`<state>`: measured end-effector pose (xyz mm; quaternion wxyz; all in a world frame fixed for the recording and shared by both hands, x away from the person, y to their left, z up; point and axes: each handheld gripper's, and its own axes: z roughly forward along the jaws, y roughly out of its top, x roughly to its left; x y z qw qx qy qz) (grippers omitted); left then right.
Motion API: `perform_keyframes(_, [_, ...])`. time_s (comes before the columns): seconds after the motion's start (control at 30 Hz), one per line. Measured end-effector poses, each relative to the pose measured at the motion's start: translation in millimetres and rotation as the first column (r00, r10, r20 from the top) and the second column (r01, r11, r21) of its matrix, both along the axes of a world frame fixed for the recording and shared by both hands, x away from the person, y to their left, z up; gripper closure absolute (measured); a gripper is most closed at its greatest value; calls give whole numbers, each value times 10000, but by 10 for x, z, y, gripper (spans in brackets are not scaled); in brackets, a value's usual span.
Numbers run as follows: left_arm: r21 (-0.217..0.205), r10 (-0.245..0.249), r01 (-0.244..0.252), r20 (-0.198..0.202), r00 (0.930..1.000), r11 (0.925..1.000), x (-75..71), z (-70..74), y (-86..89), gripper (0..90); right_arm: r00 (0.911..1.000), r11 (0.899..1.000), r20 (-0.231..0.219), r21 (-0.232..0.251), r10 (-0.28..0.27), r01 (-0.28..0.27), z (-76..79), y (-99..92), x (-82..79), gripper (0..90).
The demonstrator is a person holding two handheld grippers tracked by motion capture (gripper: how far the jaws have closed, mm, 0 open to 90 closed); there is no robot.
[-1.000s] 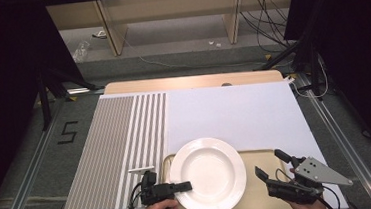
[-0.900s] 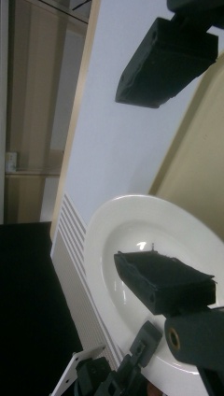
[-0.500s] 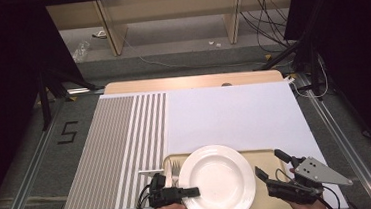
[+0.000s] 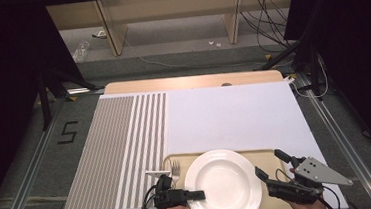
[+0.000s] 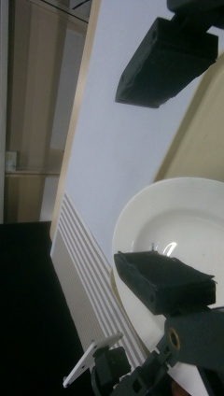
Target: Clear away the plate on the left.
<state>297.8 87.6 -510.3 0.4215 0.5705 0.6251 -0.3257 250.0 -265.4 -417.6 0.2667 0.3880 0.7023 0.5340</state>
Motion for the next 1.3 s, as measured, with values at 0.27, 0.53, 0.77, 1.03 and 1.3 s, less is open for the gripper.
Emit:
perform_keyframes(0.27, [37, -161, 161, -61, 9999, 9999, -7, -35, -58, 788, 10000, 10000, 11, -14, 15, -15, 1, -1, 0, 198])
perform_keyframes(0.53, [-96, -121, 119, -172, 9998, 9999, 15, -64, -64, 775, 10000, 10000, 45, 9, 22, -22, -2, 4, 2, 198])
perform_keyframes(0.77, [244, -246, 245, 47, 9997, 9994, 24, -67, -66, 767, 10000, 10000, 60, 0, 44, -44, -2, 5, 2, 198])
perform_keyframes(1.03, [542, -553, 504, 932, 9941, 9973, 35, -4, -45, 683, 10000, 10000, 57, -12, 66, -66, 1, 5, -1, 198])
perform_keyframes(1.3, [932, -1044, 895, 1709, 9797, 9916, 64, 105, -22, 546, 10000, 10000, 70, 1, 66, -66, 2, 4, -1, 198])
